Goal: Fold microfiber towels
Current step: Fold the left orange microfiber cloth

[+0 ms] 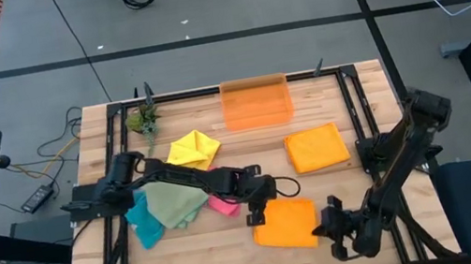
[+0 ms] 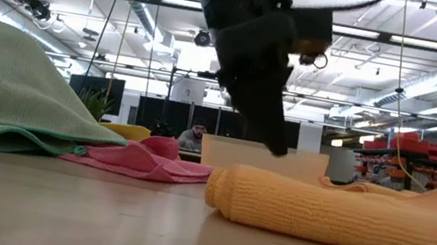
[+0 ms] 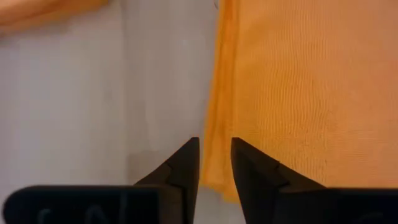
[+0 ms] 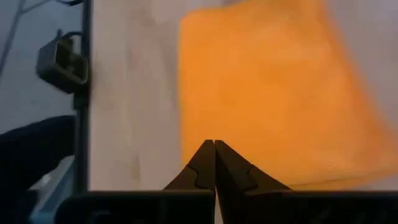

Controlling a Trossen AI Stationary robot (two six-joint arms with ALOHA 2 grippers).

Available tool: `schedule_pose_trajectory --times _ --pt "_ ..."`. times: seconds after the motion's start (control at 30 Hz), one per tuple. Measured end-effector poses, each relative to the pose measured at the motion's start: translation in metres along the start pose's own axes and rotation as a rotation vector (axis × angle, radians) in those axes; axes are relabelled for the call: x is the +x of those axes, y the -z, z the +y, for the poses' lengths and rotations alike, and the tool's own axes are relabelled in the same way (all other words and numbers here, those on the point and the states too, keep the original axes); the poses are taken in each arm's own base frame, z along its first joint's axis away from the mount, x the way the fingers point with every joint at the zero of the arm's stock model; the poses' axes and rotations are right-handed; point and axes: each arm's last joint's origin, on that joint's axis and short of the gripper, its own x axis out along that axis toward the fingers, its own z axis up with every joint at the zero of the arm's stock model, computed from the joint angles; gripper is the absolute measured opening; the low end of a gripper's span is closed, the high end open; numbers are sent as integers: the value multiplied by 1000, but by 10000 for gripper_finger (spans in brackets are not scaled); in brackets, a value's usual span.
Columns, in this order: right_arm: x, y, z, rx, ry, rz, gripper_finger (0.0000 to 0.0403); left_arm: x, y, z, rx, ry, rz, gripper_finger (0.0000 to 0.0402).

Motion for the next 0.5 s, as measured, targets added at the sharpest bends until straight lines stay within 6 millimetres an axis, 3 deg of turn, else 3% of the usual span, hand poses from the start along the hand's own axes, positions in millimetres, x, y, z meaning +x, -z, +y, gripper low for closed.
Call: schedule_pose_trajectory --times 0.2,0.5 --pt "10 -18 -25 5 162 39 5 -9 -3 -10 -51 62 -16 104" --pt "34 -13 -55 25 261 159 5 5 12 -83 67 214 -18 62"
